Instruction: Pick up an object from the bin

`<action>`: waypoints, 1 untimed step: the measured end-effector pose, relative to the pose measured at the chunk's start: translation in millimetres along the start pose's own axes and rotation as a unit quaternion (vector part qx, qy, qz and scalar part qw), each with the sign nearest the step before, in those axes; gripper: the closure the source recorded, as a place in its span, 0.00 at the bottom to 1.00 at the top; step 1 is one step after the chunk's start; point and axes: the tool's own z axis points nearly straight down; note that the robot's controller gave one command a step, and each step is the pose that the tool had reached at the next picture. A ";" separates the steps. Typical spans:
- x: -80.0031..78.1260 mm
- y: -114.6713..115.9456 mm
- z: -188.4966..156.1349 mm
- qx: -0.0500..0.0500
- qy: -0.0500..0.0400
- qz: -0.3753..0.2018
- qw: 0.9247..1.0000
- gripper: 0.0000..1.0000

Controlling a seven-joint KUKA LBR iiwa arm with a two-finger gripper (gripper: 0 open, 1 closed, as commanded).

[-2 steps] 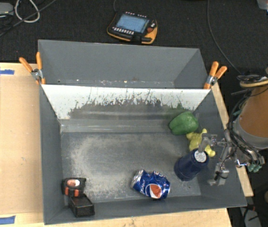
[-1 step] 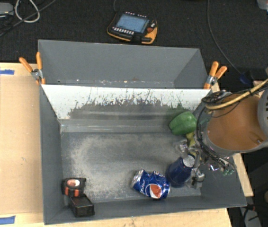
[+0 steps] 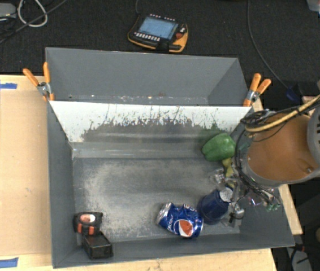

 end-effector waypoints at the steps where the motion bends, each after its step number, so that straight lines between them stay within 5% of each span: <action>1: 0.0 0.1 0.1 0.000 0.000 -0.001 1.000 0.00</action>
Offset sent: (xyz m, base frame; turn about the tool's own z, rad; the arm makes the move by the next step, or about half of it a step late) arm 0.0010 0.0732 -0.0596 0.0636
